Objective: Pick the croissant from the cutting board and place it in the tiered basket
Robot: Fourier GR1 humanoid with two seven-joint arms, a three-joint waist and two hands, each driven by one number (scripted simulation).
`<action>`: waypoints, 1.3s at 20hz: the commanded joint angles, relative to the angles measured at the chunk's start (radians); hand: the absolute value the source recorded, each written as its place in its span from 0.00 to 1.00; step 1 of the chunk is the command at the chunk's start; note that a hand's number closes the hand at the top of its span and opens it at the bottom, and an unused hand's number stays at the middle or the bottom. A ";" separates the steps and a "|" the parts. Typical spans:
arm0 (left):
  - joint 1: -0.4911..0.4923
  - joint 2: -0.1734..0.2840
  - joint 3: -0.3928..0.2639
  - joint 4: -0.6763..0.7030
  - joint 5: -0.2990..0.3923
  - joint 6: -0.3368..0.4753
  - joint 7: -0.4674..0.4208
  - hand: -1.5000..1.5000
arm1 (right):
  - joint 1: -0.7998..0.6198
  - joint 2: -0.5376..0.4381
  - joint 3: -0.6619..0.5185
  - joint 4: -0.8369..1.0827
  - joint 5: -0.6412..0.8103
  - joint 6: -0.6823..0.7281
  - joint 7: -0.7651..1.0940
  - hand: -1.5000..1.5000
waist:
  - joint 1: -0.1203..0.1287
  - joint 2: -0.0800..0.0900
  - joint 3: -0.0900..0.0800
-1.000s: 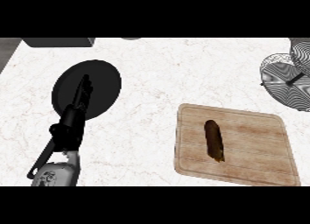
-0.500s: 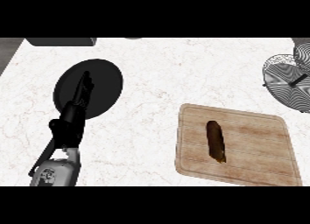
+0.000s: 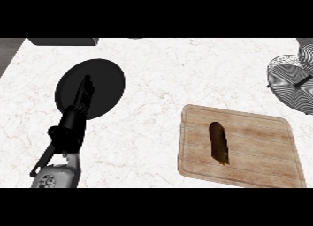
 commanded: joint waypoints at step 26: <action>-0.027 0.002 -0.004 0.009 0.002 0.007 0.029 0.50 | -0.157 -0.170 -0.229 0.793 -0.197 -0.582 -0.176 0.00 | -0.003 0.000 0.001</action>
